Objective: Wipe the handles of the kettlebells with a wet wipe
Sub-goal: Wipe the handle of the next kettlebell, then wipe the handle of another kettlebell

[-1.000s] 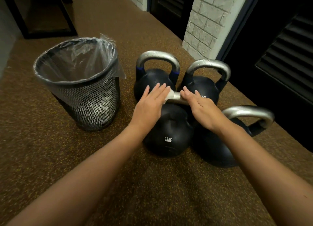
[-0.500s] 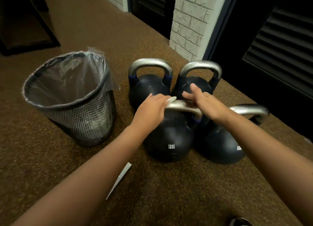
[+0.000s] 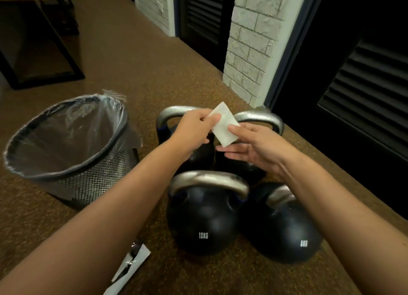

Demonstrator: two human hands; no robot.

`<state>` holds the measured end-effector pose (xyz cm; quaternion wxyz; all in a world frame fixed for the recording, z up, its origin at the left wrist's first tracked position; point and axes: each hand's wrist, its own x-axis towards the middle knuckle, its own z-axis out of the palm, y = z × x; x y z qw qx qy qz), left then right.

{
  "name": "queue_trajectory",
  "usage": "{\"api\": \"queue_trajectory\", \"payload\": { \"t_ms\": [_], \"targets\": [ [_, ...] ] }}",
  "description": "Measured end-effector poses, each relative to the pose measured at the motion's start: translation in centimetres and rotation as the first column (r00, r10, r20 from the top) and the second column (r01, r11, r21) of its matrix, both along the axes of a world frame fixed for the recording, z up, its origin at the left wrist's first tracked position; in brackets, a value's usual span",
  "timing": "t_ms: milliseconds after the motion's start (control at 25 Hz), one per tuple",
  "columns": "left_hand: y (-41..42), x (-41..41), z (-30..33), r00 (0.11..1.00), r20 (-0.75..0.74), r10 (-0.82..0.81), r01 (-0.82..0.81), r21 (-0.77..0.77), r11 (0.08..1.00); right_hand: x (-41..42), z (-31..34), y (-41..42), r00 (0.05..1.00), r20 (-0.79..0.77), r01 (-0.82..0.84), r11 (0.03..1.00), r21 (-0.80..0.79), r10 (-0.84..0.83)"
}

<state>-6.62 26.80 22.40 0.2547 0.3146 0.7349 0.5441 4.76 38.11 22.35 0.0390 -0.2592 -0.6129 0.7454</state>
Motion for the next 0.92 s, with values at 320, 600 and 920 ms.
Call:
{"api": "queue_trajectory", "payload": {
  "t_ms": [320,600,920],
  "targets": [
    [7.8,1.6,0.9,0.969,-0.164,0.183,-0.17,0.092,0.981,-0.4,0.8,7.7,0.967,-0.162,0.185,0.979,-0.081,-0.196],
    [14.2,1.5,-2.6,0.8,-0.566,0.2,-0.264,-0.032,0.964,1.8,-1.9,17.4,0.857,-0.103,0.497,0.756,0.426,-0.505],
    [17.2,-0.6,-9.4,0.708,-0.704,-0.042,-0.17,-0.229,0.958,1.6,-6.9,20.1,0.875,-0.032,0.306,0.5,0.81,-0.483]
  ]
}}
